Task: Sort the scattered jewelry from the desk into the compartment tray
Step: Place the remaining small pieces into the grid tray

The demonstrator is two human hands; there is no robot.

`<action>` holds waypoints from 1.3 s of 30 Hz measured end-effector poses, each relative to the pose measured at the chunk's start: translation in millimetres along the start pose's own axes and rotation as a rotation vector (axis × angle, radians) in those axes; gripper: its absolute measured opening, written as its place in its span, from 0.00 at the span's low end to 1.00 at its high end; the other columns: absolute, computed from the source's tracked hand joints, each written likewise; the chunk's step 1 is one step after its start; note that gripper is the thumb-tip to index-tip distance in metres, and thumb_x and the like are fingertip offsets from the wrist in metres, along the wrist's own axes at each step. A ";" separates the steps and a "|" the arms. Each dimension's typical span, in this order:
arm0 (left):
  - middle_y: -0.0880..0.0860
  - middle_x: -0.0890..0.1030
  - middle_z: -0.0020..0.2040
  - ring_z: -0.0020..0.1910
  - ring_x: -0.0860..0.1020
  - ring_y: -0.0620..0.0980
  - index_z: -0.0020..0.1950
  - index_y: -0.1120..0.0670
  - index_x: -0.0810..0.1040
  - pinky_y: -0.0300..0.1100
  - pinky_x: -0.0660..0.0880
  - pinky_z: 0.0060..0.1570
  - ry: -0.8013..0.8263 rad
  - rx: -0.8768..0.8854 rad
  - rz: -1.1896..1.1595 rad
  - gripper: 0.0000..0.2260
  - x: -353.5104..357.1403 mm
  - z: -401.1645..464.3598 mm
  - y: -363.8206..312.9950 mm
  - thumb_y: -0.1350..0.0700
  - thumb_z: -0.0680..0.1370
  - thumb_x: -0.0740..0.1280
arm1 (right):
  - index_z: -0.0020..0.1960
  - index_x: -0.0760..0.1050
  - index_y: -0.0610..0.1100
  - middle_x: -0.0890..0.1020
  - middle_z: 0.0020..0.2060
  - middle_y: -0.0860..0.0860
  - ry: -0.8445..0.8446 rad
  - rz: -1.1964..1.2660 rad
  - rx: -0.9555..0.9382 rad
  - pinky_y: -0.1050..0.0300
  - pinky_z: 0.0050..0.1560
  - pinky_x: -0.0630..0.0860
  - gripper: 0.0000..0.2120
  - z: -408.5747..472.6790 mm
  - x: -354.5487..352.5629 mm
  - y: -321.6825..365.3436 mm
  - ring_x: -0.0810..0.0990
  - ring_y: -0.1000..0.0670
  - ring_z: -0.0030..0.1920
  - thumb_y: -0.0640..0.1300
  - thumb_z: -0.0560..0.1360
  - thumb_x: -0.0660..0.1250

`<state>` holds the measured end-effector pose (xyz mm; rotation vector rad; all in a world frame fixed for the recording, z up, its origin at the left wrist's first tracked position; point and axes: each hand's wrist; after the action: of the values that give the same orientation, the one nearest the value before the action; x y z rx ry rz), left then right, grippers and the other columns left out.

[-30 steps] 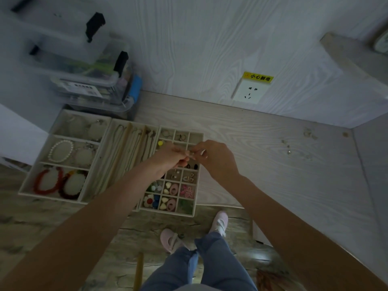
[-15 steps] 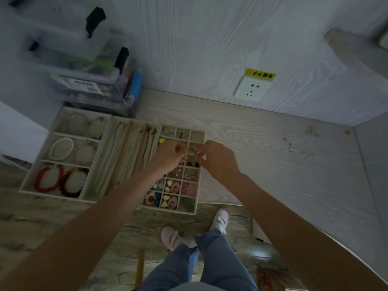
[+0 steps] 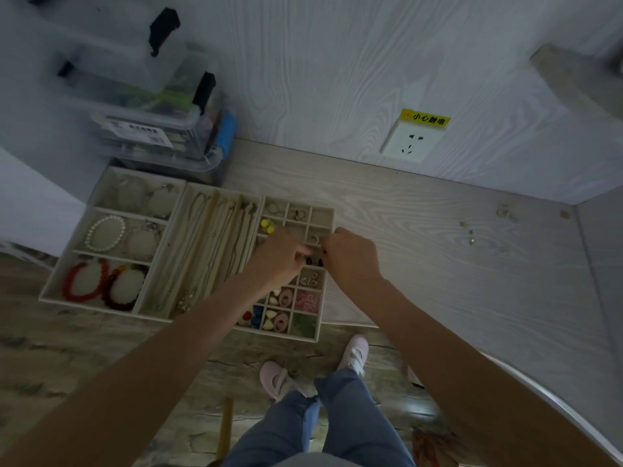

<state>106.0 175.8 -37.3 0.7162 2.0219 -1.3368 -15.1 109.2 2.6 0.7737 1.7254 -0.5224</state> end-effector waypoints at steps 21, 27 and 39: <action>0.54 0.76 0.54 0.51 0.74 0.50 0.56 0.44 0.81 0.47 0.74 0.53 -0.078 -0.007 0.111 0.14 -13.8 -8.0 -3.5 0.57 0.78 0.59 | 0.53 0.77 0.43 0.78 0.52 0.45 -0.034 0.145 0.065 0.55 0.40 0.68 0.09 3.2 12.1 11.7 0.79 0.43 0.49 0.40 0.77 0.59; 0.54 0.71 0.56 0.51 0.73 0.50 0.62 0.50 0.78 0.42 0.74 0.48 -0.227 -0.006 0.127 0.16 -20.8 -15.9 -8.3 0.62 0.77 0.62 | 0.53 0.77 0.42 0.78 0.53 0.46 -0.049 0.078 0.065 0.56 0.39 0.68 0.09 3.7 15.3 16.5 0.80 0.43 0.49 0.39 0.78 0.59; 0.52 0.68 0.60 0.63 0.66 0.50 0.67 0.44 0.72 0.44 0.65 0.61 -0.118 -0.004 0.361 0.19 -20.0 -16.3 -7.2 0.58 0.78 0.62 | 0.51 0.79 0.46 0.76 0.48 0.48 -0.056 0.212 0.105 0.57 0.37 0.65 0.09 -6.8 9.2 3.5 0.79 0.45 0.45 0.45 0.78 0.60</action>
<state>111.2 186.4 -13.2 0.9263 1.7039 -1.1346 -18.6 118.5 -4.1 0.9950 1.5521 -0.4875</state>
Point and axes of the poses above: each hand's wrist, its own z-axis towards the middle knuckle, its own x-axis out of the palm, y = z × x
